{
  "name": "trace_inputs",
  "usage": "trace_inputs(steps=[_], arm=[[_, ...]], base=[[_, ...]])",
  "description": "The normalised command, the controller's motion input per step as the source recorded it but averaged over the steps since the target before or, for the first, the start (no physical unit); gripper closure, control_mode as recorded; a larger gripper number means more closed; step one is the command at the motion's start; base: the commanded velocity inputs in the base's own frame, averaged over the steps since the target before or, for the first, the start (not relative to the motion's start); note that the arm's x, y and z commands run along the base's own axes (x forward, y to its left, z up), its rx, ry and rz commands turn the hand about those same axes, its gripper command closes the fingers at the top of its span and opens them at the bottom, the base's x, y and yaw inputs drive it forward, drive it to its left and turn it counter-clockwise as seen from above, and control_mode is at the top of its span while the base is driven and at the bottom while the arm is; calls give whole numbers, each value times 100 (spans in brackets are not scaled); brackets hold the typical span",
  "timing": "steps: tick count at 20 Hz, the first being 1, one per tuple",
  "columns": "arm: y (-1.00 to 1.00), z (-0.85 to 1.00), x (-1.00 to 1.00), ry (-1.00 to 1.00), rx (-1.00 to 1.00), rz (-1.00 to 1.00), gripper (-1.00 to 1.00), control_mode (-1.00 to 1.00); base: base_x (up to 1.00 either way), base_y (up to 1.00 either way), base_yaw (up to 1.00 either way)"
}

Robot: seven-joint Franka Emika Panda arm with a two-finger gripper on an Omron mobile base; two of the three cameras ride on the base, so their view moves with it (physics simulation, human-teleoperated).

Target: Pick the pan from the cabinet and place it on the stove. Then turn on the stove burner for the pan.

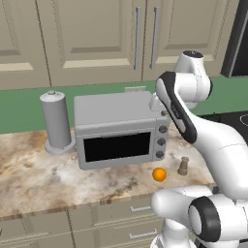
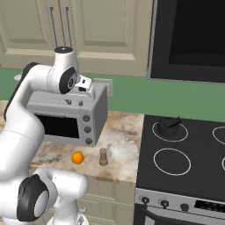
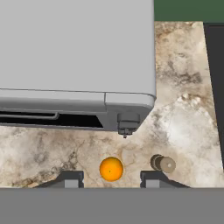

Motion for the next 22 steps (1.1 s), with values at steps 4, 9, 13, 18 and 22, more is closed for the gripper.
trace_inputs(steps=[4,9,13,18,22], arm=[[0,0,-15,-1,0,0,-100,-100],[10,-1,-23,-18,0,1,-100,-100],[27,0,-37,-40,0,3,-100,-100],[20,4,-41,-46,0,5,-100,-100],[0,2,-50,-34,0,3,-100,-100]], base=[[0,0,0],[0,0,0],[0,0,0],[0,0,0],[0,0,0]])
